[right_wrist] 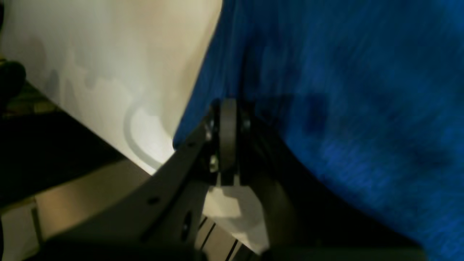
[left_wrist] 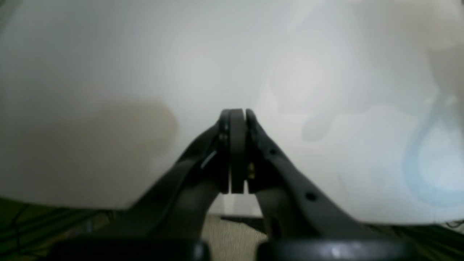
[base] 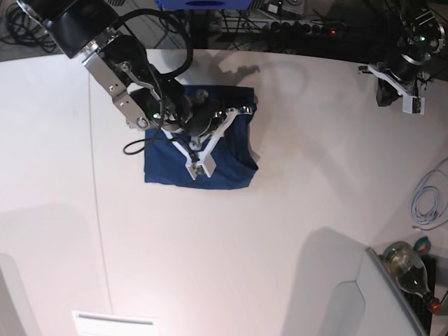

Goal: Layout the t-shirt on the table in an organized manner, then fold the t-shirt properly
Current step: 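Press and smooth the folded shirt with the right gripper, then grasp the folded shirt edges with both grippers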

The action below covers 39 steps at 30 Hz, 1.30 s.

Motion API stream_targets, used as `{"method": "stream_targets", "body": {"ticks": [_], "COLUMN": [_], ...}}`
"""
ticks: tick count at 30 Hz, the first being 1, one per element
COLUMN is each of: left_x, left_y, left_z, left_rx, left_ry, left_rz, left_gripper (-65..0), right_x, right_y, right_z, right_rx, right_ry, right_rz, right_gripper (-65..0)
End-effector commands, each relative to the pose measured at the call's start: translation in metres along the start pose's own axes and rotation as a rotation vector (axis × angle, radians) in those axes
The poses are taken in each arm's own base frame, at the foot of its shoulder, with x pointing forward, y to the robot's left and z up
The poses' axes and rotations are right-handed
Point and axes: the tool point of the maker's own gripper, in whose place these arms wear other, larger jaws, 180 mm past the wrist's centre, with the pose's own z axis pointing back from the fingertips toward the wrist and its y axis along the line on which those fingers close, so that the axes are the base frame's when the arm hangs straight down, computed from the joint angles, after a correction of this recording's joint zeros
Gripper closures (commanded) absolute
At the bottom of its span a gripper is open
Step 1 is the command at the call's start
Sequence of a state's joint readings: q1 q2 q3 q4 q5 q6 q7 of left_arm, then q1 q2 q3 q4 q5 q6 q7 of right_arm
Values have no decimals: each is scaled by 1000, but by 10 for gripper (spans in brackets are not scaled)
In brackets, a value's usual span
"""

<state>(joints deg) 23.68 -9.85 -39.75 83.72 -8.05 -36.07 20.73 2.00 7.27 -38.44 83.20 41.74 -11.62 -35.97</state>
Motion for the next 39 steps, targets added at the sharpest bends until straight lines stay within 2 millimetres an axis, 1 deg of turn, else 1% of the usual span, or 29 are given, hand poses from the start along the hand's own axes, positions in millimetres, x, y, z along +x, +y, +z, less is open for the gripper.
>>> {"method": "stream_targets", "body": {"ticks": [1, 2, 4, 8, 11, 12, 14, 16, 20, 22, 24, 25, 28, 31, 33, 36, 39], "left_x": [8, 8, 7, 3, 0, 1, 2, 2, 3, 3, 3, 3, 3, 4, 4, 4, 5], "left_y": [4, 4, 4, 6, 7, 7, 7, 7, 6, 6, 7, 7, 7, 7, 5, 3, 2], "left_z": [3, 4, 4, 5, 5, 5, 5, 5, 4, 4, 4, 4, 4, 4, 3, 2, 2], "left_rx": [5, 5, 5, 9, 10, 10, 9, 9, 7, 8, 9, 10, 9, 9, 3, 0, -2], "left_ry": [-30, -29, -27, -20, -12, -13, -16, -16, -17, -20, -20, -19, -20, -22, -21, -24, -25], "left_rz": [-10, -10, -10, -3, 0, 0, 1, 2, -2, 0, 1, 0, 1, 3, 1, 4, 5], "left_gripper": [0, 0, 0, 0, 0, 0, 0, 0, 0, 0, 0, 0, 0, 0, 0, 0, 0], "right_x": [4, 3, 0, -5, -8, -12, -14, -14, -15, -14, -8, -7, 4, 3, -2, -9, -19], "right_y": [18, 24, 29, 25, 37, 40, 40, 49, 55, 61, 71, 72, 57, 22, 0, -38, -68], "right_z": [-1, -3, -10, -20, -26, -29, -33, -35, -34, -30, -20, -14, 12, 35, 40, 38, 39], "right_rx": [41, 52, 56, 35, 47, 48, 42, 55, 68, 79, 104, 106, 53, -37, -82, -164, -232], "right_ry": [-12, -6, 12, 51, 73, 89, 108, 113, 118, 127, 126, 130, 115, 84, 86, 74, 67], "right_rz": [14, 21, 28, 59, 111, 126, 152, 167, 184, 189, 203, 208, 147, 33, 1, -40, -43], "right_gripper": [-9, -9, -9, -9, -9, -9, -9, -9, -9, -9, -9, -9, -9, -9, -9, -9, -9]}}
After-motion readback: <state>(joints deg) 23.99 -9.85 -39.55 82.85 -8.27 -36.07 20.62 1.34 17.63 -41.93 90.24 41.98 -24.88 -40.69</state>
